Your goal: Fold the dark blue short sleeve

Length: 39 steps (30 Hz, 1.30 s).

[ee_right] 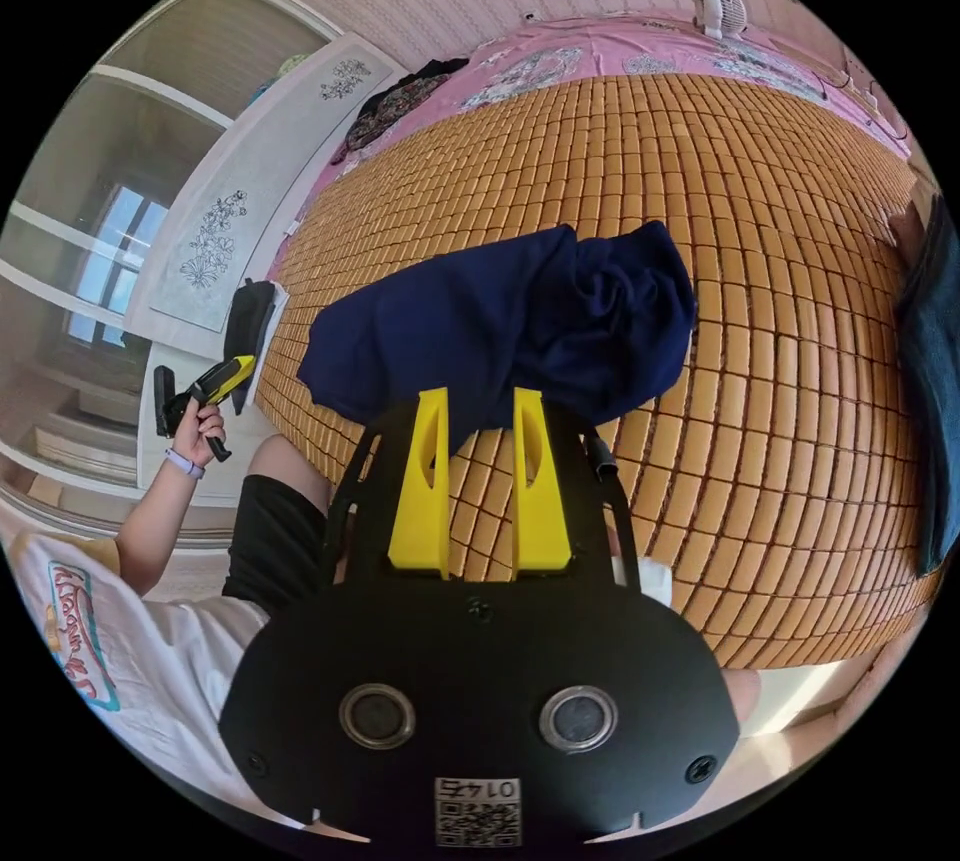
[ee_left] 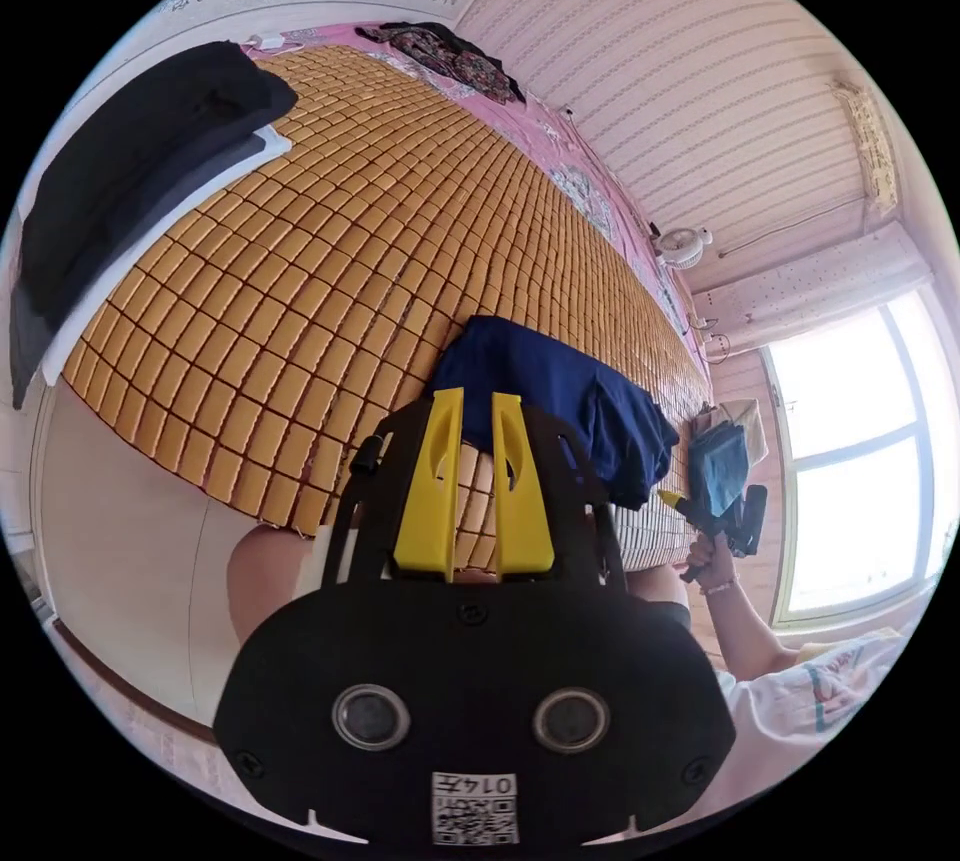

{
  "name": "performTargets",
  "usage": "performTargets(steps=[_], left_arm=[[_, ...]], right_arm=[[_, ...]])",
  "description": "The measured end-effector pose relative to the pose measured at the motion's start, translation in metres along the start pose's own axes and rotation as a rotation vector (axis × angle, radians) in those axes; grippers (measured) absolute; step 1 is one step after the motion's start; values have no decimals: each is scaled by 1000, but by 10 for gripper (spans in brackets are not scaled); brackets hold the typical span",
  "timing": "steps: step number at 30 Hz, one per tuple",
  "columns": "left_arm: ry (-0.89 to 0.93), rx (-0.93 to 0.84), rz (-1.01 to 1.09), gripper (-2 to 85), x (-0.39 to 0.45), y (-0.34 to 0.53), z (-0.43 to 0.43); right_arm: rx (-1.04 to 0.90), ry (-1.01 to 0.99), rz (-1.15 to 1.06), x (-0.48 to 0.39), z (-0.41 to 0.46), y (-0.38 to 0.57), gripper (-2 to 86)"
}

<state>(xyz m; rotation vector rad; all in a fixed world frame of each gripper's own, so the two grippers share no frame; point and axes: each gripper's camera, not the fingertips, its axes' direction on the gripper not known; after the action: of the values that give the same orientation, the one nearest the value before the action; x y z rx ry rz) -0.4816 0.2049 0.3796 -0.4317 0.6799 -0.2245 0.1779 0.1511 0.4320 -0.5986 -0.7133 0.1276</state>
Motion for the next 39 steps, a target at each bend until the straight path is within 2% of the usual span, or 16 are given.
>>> performTargets(steps=[6, 10, 13, 17, 20, 22, 23, 25, 27, 29, 34, 37, 39], left_arm=[[-46, -75, 66, 98, 20, -4, 41], [-319, -149, 81, 97, 33, -14, 72], [-436, -113, 74, 86, 38, -17, 72], [-406, -34, 112, 95, 40, -17, 61], [-402, -129, 50, 108, 25, -28, 76], [-434, -117, 83, 79, 25, -33, 77], [-385, -153, 129, 43, 28, -37, 80], [-403, -193, 183, 16, 35, -40, 83], [-257, -217, 269, 8, 47, -40, 79], [27, -207, 398, 1, 74, -34, 63], [467, -183, 612, -3, 157, -18, 33], [662, -24, 611, -4, 183, -30, -4], [731, 65, 548, -4, 169, -43, -28]], right_arm=[[-13, -89, 63, 14, 27, 16, 123], [-18, -60, 42, 14, 32, 15, 125], [-32, -42, 27, 16, 34, 13, 121], [-21, -46, 34, 23, 31, 15, 120], [-20, -57, 39, 28, 33, 18, 119], [-30, -58, 47, 33, 37, 20, 119], [-31, -60, 49, 34, 38, 20, 119], [-15, -69, 60, 38, 36, 22, 120], [11, -80, 80, 45, 31, 24, 120], [39, -105, 119, 57, 26, 29, 120], [120, -139, 216, 88, 2, 47, 117], [192, -211, 274, 101, -12, 56, 117], [250, -244, 300, 107, -22, 62, 118]])
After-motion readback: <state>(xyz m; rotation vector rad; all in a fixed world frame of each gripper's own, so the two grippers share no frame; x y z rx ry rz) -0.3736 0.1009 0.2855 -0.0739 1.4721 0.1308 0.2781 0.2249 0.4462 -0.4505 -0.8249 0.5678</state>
